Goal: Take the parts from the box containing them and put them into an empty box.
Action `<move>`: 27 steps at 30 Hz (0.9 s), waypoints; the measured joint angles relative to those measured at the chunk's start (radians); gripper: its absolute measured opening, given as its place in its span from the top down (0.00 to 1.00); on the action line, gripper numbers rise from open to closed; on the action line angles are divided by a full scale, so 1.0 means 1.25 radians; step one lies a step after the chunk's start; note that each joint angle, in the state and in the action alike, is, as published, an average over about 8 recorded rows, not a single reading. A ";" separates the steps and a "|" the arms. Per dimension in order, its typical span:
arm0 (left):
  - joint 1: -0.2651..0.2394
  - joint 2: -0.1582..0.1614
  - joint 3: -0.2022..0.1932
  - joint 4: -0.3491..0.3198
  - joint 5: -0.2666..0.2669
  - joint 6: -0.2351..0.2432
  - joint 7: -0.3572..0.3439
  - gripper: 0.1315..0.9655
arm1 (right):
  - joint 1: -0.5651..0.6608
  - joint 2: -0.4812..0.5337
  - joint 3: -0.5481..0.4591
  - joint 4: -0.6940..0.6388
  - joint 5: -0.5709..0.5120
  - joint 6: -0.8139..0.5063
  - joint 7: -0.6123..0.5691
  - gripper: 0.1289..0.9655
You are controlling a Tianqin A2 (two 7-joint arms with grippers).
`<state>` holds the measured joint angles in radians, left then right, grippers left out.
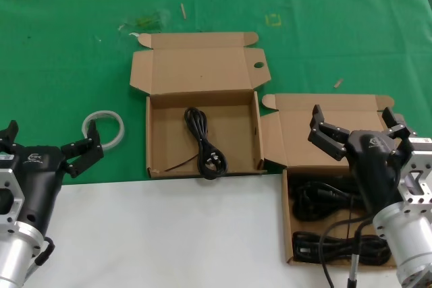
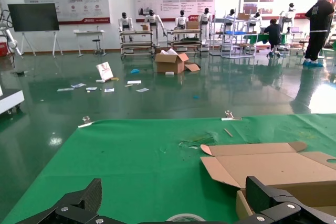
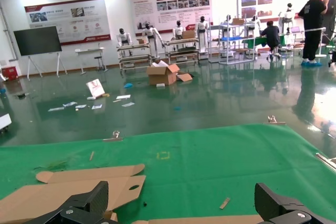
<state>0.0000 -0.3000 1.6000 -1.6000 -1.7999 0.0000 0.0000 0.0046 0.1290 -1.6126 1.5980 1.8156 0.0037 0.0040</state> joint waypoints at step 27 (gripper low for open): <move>0.000 0.000 0.000 0.000 0.000 0.000 0.000 0.00 | 0.000 0.000 0.000 0.000 0.000 0.000 0.000 0.00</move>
<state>0.0000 -0.3000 1.6000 -1.6000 -1.8000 0.0000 0.0000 0.0044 0.1290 -1.6122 1.5980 1.8150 0.0036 0.0040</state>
